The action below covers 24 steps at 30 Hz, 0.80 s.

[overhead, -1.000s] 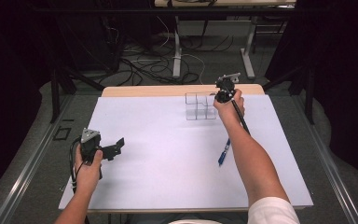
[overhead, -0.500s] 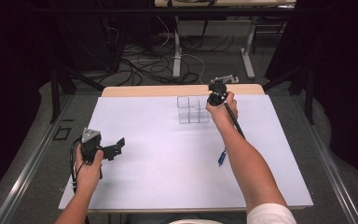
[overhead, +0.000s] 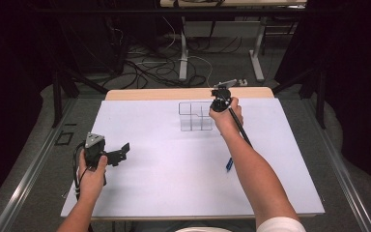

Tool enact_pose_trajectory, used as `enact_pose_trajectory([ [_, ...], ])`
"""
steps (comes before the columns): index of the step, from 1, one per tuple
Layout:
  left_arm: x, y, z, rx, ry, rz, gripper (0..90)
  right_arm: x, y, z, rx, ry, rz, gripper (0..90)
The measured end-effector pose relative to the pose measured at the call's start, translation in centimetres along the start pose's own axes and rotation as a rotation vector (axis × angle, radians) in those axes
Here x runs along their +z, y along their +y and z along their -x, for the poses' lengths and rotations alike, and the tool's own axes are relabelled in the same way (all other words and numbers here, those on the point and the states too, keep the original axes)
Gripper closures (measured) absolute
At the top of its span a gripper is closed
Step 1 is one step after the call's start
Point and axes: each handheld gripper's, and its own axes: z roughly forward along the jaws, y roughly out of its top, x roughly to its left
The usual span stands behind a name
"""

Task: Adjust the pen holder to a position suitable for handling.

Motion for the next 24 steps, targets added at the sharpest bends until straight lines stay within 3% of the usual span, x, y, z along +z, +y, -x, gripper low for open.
enact_pose_trajectory([
  [4, 0.0, 0.0, 0.0, -0.002, 0.001, 0.0, 0.4, 0.0, 0.0, 0.2, 0.003, 0.019, -0.013, 86.9],
  [9, 0.0, 0.0, -0.1, 0.0, 0.002, -0.002, 0.4, -0.4, 0.1, 0.7, -0.002, 0.06, 0.002, 78.8],
  [11, 0.0, 0.0, 0.0, 0.001, 0.002, -0.001, 0.4, -0.9, -0.1, 1.0, -0.015, 0.088, 0.048, 74.2],
  [15, 0.0, 0.0, 0.0, 0.003, 0.002, -0.002, 0.4, -1.4, -0.2, 1.6, -0.033, 0.103, 0.08, 70.1],
  [17, 0.0, 0.0, 0.0, 0.003, 0.002, -0.003, 0.4, -2.0, -0.5, 2.1, -0.049, 0.142, 0.12, 65.2],
  [24, 0.1, 0.0, 0.1, 0.005, 0.005, -0.005, 0.4, -3.0, -1.0, 3.0, -0.103, 0.195, 0.192, 57.0],
])
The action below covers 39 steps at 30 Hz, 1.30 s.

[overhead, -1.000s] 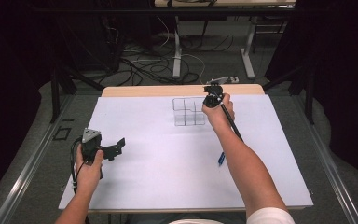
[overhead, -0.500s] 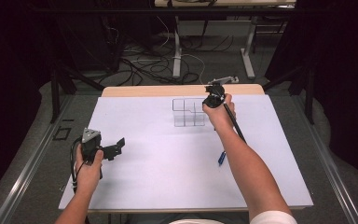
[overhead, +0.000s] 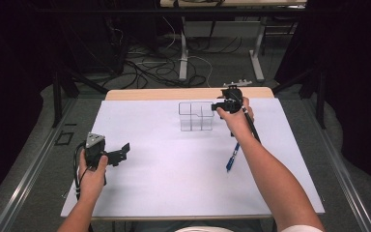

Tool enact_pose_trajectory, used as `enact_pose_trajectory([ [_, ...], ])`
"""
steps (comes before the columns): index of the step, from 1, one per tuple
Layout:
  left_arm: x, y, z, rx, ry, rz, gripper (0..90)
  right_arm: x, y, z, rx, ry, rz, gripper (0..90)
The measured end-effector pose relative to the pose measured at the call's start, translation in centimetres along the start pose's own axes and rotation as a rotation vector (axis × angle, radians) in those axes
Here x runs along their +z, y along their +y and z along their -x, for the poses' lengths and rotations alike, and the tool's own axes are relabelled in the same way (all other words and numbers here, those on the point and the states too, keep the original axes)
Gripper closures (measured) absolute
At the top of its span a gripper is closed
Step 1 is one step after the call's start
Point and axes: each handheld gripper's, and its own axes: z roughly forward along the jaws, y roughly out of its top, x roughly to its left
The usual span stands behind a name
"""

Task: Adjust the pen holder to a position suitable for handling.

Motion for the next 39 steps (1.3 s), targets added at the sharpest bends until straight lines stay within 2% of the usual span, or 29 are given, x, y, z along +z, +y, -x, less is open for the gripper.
enact_pose_trajectory([
  [1, 0.0, 0.0, 0.0, 0.0, -0.001, 0.0, 0.4, -0.4, -0.2, 0.2, -0.019, 0.023, 0.026, 53.3],
  [3, 0.1, 0.0, 0.0, 0.002, -0.002, 0.0, 0.4, -0.6, -0.3, 0.3, -0.031, 0.026, 0.034, 50.4],
  [4, 0.1, 0.0, 0.0, 0.002, -0.002, -0.002, 0.4, -0.9, -0.6, 0.5, -0.079, 0.026, 0.064, 44.8],
  [7, 0.0, 0.0, 0.0, 0.003, -0.002, -0.001, 0.4, -1.3, -0.9, 0.6, -0.102, 0.032, 0.067, 43.5],
  [8, 0.0, 0.0, 0.1, 0.001, -0.002, 0.0, 0.4, -1.7, -1.1, 0.7, -0.128, 0.039, 0.083, 37.5],
  [9, 0.0, 0.0, 0.1, 0.0, -0.001, 0.001, 0.4, -1.7, -1.1, 0.7, -0.128, 0.039, 0.083, 37.5],
  [11, 0.0, 0.0, 0.1, 0.003, -0.002, 0.002, 0.3, -2.2, -1.4, 0.7, -0.149, 0.033, 0.103, 29.1],
  [12, 0.0, 0.0, 0.1, 0.001, -0.003, 0.001, 0.3, -2.6, -1.7, 0.8, -0.168, 0.012, 0.126, 20.8],
  [15, 0.0, 0.0, 0.2, 0.001, -0.006, -0.002, 0.3, -3.1, -2.0, 0.9, -0.175, -0.012, 0.152, 15.8],
  [21, 0.0, 0.0, 0.4, 0.001, -0.021, 0.001, 0.2, -4.5, -3.1, 1.9, -0.198, 0.005, 0.163, 15.7],
  [24, 0.0, 0.0, 0.5, -0.004, -0.031, 0.0, 0.2, -5.3, -3.8, 2.4, -0.214, 0.006, 0.196, 16.4],
  [25, 0.0, 0.1, 0.6, -0.003, -0.034, 0.001, 0.2, -6.0, -4.3, 2.7, -0.204, 0.012, 0.218, 15.6],
  [27, 0.0, 0.1, 0.7, 0.003, -0.042, 0.004, 0.2, -6.4, -4.5, 2.8, -0.2, 0.011, 0.226, 15.0],
  [31, 0.0, 0.1, 1.0, 0.002, -0.057, 0.005, 0.2, -7.6, -5.7, 3.4, -0.21, -0.005, 0.256, 13.2],
  [33, 0.0, 0.2, 1.1, -0.001, -0.058, 0.005, 0.2, -8.4, -6.8, 4.0, -0.195, -0.01, 0.275, 6.7],
  [35, 0.0, 0.3, 1.1, 0.002, -0.05, 0.011, 0.2, -8.6, -7.2, 4.2, -0.192, -0.013, 0.282, 4.4],
  [36, 0.0, 0.3, 1.2, 0.0, -0.045, 0.013, 0.2, -9.1, -7.9, 4.5, -0.188, -0.029, 0.282, 0.8],
  [39, -0.2, 0.4, 1.2, -0.011, -0.061, 0.011, 0.2, -9.6, -8.6, 4.8, -0.176, -0.035, 0.284, 0.0],
])
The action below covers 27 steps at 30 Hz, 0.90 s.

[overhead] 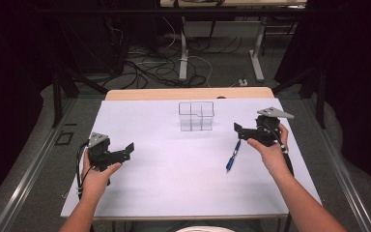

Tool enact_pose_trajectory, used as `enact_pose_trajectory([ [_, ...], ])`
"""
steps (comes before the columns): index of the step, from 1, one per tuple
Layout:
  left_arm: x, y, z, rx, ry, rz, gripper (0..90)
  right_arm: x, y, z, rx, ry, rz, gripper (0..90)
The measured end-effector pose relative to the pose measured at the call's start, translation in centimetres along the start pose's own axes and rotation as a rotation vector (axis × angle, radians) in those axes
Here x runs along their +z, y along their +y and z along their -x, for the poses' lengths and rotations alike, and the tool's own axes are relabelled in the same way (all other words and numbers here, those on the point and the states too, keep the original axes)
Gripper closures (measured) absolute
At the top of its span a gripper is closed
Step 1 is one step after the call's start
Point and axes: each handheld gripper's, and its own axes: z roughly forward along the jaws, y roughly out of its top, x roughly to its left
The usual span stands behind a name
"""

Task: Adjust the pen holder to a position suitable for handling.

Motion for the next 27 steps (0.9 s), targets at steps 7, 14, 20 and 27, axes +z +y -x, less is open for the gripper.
enact_pose_trajectory([
  [7, 0.1, 0.0, 0.3, 0.029, -0.011, -0.007, 0.2, -1.7, -2.0, 1.3, 0.052, -0.025, -0.013, 0.0],
  [14, 0.1, 0.0, 0.5, 0.026, -0.026, -0.007, 0.4, -2.0, -3.0, 2.9, 0.152, -0.039, -0.02, 0.0],
  [20, 0.1, 0.2, 0.9, 0.019, -0.048, -0.005, 1.1, -2.1, -3.1, 3.1, 0.14, -0.045, -0.017, 0.0],
  [27, 0.5, 0.8, 2.5, 0.041, -0.07, 0.019, 3.7, -2.2, -3.4, 3.5, 0.13, -0.041, 0.002, 0.0],
])
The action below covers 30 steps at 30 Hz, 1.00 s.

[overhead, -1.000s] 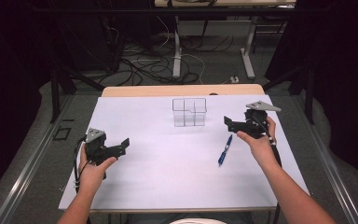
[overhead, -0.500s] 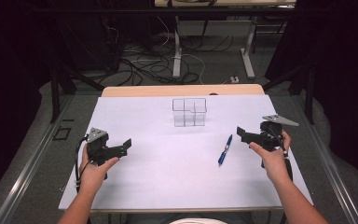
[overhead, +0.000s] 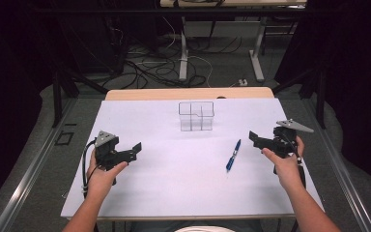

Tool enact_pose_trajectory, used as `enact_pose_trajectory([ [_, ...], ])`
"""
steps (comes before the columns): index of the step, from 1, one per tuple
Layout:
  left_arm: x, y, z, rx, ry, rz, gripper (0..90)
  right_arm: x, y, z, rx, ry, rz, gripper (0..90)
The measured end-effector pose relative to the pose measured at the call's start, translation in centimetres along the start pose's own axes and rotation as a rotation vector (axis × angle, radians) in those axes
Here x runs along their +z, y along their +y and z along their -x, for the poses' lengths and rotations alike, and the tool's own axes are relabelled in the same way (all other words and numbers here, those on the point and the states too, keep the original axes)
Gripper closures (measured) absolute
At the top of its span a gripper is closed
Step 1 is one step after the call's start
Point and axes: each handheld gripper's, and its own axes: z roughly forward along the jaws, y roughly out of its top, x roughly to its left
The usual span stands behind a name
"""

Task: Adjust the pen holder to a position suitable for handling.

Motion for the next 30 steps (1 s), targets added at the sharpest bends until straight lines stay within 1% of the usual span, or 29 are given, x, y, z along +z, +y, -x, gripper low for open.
enact_pose_trajectory([
  [3, 0.3, 0.3, 0.8, 0.011, -0.01, 0.012, 4.6, -0.1, 0.0, 0.0, -0.021, -0.01, 0.006, 0.0],
  [6, 0.6, 0.7, 1.6, 0.02, -0.019, 0.019, 5.6, -0.2, -0.1, -0.1, -0.03, -0.007, 0.019, 0.0],
  [8, 0.9, 1.0, 2.2, 0.02, -0.026, 0.022, 7.6, -0.2, -0.1, 0.0, -0.055, -0.009, 0.024, 0.0],
  [9, 1.0, 1.1, 2.4, 0.026, -0.03, 0.025, 7.6, -0.2, -0.1, 0.0, -0.055, -0.009, 0.024, 0.0],
  [10, 1.2, 1.3, 2.8, 0.022, -0.033, 0.031, 10.1, -0.2, -0.1, 0.0, -0.06, -0.016, 0.035, 0.0],
  [11, 1.3, 1.4, 3.1, 0.022, -0.037, 0.036, 10.1, -0.2, -0.1, 0.0, -0.06, -0.016, 0.035, 0.0],
  [13, 1.6, 1.7, 3.7, 0.016, -0.048, 0.044, 13.8, -0.3, -0.1, 0.1, -0.063, -0.016, 0.021, 0.0],
  [14, 1.7, 1.9, 4.1, 0.025, -0.049, 0.045, 15.6, -0.4, -0.1, -0.1, -0.057, -0.018, 0.016, 0.0],
  [15, 1.9, 2.0, 4.4, 0.028, -0.049, 0.05, 15.6, -0.4, -0.1, -0.1, -0.057, -0.018, 0.016, 0.0],
  [16, 2.1, 2.2, 4.7, 0.041, -0.047, 0.051, 16.0, -0.4, -0.1, -0.1, -0.071, -0.021, 0.018, 0.0],
  [19, 2.6, 2.6, 5.7, 0.065, -0.049, 0.057, 16.6, -0.3, -0.2, -0.2, -0.073, -0.016, 0.023, 0.0],
  [21, 2.9, 2.9, 6.4, 0.078, -0.051, 0.057, 18.8, -0.3, -0.2, -0.3, -0.087, -0.013, 0.02, 0.0],
  [24, 3.5, 3.2, 7.5, 0.095, -0.05, 0.059, 20.1, -0.3, -0.2, -0.5, -0.085, -0.016, 0.017, 0.0],
  [25, 3.7, 3.2, 7.9, 0.102, -0.054, 0.058, 20.7, -0.3, -0.2, -0.5, -0.094, -0.023, 0.027, 0.0],
  [26, 3.9, 3.3, 8.2, 0.107, -0.053, 0.058, 21.5, -0.4, -0.2, -0.5, -0.11, -0.016, 0.018, 0.0],
  [27, 4.2, 3.4, 8.6, 0.114, -0.049, 0.058, 21.5, -0.4, -0.2, -0.5, -0.11, -0.016, 0.018, 0.0],
  [28, 4.4, 3.4, 8.9, 0.117, -0.048, 0.057, 21.8, -0.4, -0.2, -0.6, -0.105, -0.016, 0.016, 0.0],
  [30, 4.8, 3.5, 9.5, 0.118, -0.043, 0.058, 22.8, -0.4, -0.2, -0.6, -0.112, -0.013, 0.019, 0.0],
])
